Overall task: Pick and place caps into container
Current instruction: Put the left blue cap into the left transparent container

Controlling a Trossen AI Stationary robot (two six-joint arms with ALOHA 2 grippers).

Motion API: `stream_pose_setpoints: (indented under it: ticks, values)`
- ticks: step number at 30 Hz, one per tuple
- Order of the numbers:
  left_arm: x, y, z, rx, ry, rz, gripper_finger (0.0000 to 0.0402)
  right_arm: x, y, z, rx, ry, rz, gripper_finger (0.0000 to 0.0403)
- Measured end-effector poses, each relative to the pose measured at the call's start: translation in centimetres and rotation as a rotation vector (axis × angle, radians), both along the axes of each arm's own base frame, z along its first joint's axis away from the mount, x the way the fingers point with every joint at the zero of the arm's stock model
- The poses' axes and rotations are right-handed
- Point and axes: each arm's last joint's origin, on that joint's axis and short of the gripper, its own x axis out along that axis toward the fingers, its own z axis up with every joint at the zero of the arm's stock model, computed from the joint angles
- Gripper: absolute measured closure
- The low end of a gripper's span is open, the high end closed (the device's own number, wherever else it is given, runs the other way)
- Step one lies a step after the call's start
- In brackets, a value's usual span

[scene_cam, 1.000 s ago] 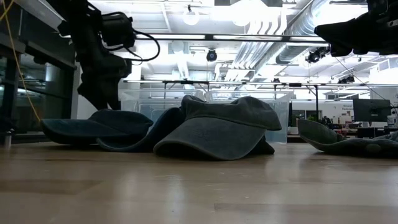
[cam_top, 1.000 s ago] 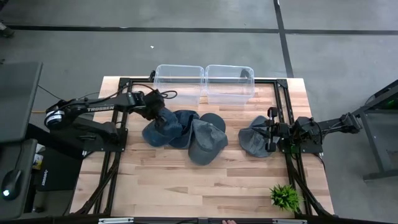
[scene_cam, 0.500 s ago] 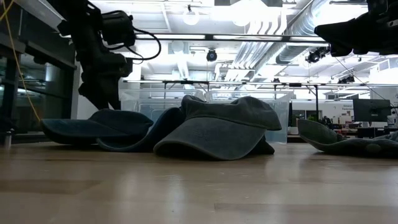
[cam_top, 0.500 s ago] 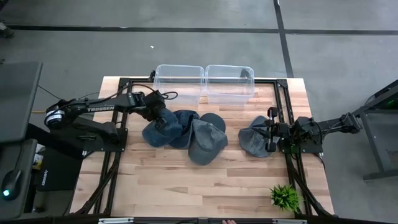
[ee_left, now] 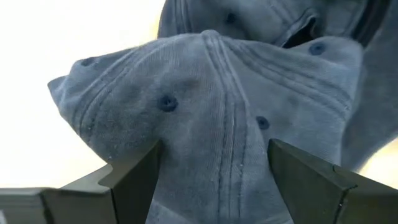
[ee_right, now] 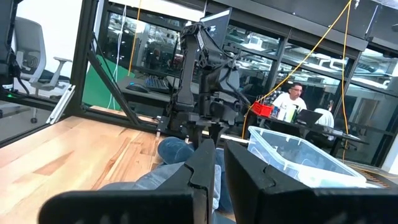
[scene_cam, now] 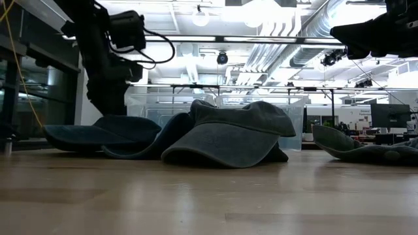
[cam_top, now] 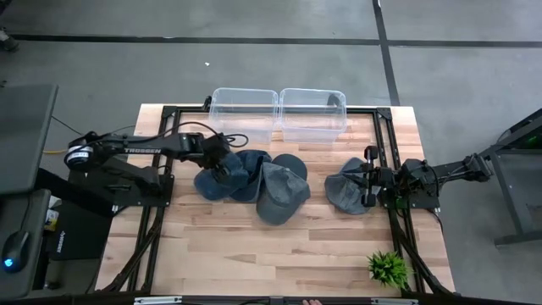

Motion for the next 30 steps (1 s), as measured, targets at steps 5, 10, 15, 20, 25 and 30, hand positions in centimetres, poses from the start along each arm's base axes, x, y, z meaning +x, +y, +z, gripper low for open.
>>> stream_pose_setpoints:
  ticks: [5,10,15,20,25,30]
  values:
    - [0.4,0.2,-0.7,0.015,0.031,0.020,0.0114,0.0,0.0,0.0,0.000,0.000,0.000,0.0371]
    - [0.5,0.2,-0.9,0.010,0.033,0.021,0.0177,0.0,0.0,0.0,0.000,0.000,0.000,0.0371]
    - [0.5,0.2,-0.9,-0.003,0.034,0.030,0.0309,0.0,0.0,0.0,0.000,0.000,0.000,0.0371]
    - [0.5,0.1,-0.9,-0.028,0.034,-0.004,0.0387,0.0,0.0,0.0,0.000,0.001,0.000,0.0371]
    - [0.4,0.0,-0.5,-0.052,0.050,-0.013,0.0396,0.0,0.0,0.0,0.000,0.000,0.000,0.0371]
    - [0.8,0.2,2.2,-0.041,0.088,-0.015,0.0398,0.0,0.0,0.0,0.000,0.001,0.000,0.0371]
